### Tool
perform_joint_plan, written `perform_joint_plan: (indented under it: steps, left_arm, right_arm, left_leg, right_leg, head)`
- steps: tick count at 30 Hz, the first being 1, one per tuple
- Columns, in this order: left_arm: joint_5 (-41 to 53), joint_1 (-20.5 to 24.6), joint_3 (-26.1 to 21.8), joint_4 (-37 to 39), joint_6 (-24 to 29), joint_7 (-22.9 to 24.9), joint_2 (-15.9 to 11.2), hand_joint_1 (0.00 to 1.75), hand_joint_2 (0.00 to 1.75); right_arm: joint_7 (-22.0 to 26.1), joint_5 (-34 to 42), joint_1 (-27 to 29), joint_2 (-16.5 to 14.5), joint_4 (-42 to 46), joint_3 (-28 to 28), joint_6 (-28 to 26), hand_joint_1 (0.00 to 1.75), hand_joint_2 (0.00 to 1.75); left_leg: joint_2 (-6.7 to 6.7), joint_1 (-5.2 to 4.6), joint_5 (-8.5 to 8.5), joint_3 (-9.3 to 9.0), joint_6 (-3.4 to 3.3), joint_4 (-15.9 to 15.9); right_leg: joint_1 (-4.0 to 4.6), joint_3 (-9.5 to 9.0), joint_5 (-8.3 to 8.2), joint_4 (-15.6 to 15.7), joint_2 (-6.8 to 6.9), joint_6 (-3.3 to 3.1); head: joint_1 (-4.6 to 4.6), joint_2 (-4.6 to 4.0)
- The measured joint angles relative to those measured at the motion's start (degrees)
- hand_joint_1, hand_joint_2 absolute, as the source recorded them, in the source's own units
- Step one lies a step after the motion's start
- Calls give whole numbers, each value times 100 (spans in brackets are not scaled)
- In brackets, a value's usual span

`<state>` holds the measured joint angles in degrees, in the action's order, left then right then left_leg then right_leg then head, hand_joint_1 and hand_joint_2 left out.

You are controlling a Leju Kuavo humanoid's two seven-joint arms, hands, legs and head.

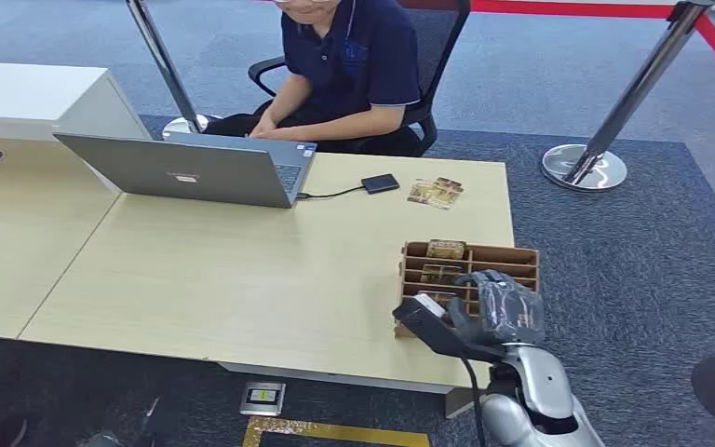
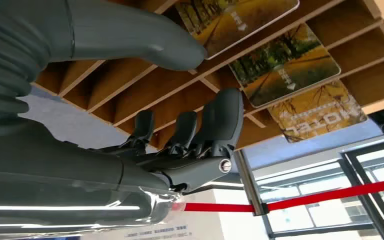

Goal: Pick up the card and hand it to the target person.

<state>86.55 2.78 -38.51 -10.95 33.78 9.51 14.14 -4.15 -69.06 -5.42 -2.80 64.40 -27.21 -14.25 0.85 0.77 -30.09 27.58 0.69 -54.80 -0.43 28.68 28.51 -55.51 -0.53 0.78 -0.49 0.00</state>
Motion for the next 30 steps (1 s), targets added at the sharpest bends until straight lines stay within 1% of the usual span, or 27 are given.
perform_joint_plan:
  steps: [10, 20, 30]
  left_arm:
    - [39, 1, 0, 0, -12, -1, 0, 0, 0]
    - [87, 7, 2, 0, -19, -33, -2, 0, 0]
    - [91, 11, 2, 0, -30, -34, -2, 0, 0]
  right_arm:
    - [-48, -39, 99, -4, -4, -2, 18, 75, 175]
    - [-104, -161, 145, -65, 18, -42, 28, 79, 175]
    - [-116, -220, 117, -164, 69, -80, 105, 77, 175]
  left_leg:
    - [0, 0, 0, 0, 0, 0]
    - [0, 0, 0, 0, 0, 0]
    - [0, 0, 0, 0, 0, 0]
  right_leg:
    - [0, 0, 0, 0, 0, 0]
    - [0, 0, 0, 0, 0, 0]
    - [0, -1, 0, -1, 0, 0]
  head:
    - [1, 0]
    - [0, 0]
    - [-1, 0]
